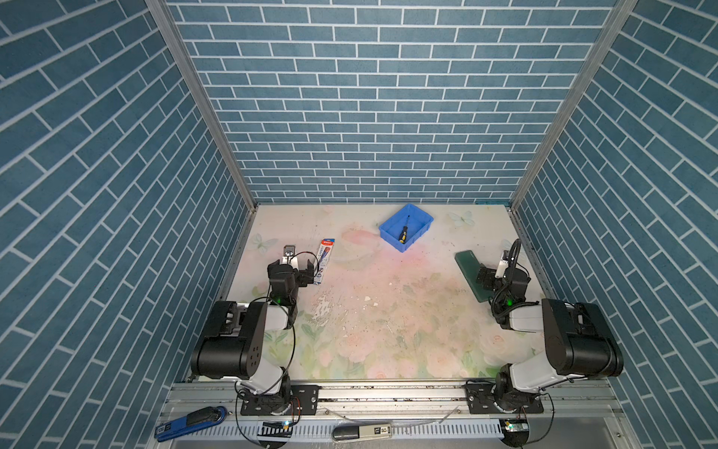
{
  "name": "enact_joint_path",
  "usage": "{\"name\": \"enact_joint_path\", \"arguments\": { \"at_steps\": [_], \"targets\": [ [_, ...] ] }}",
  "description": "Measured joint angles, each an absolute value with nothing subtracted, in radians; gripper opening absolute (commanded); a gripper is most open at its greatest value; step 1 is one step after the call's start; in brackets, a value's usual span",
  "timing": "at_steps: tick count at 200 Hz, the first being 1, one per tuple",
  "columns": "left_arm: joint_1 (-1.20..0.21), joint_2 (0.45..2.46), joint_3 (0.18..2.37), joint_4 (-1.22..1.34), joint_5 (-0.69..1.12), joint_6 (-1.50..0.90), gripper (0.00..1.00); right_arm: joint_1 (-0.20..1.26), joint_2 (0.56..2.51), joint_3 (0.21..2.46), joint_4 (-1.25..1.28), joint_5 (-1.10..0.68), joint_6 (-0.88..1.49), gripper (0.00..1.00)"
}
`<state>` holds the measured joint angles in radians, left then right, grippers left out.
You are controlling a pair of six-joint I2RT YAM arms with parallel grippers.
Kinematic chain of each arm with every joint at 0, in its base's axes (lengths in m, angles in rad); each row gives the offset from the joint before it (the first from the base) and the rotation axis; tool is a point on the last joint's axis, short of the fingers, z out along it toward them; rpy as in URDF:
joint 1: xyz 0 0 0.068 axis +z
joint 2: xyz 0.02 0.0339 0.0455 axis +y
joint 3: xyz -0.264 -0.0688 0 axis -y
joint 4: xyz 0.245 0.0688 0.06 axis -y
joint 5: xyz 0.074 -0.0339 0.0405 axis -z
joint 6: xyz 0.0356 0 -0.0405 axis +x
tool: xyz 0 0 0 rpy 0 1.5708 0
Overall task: Put the screwdriver in the bin
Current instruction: Reset both arms
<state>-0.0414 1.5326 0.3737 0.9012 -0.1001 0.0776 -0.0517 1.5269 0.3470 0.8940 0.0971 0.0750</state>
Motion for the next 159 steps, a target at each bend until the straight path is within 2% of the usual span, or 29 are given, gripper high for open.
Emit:
{"name": "enact_joint_path", "arguments": {
  "at_steps": [159],
  "targets": [
    [-0.041,1.533,0.374,0.887,-0.100,0.076,1.00,-0.052,1.527,0.347,0.891,0.097,0.075,0.99]
  ]
}}
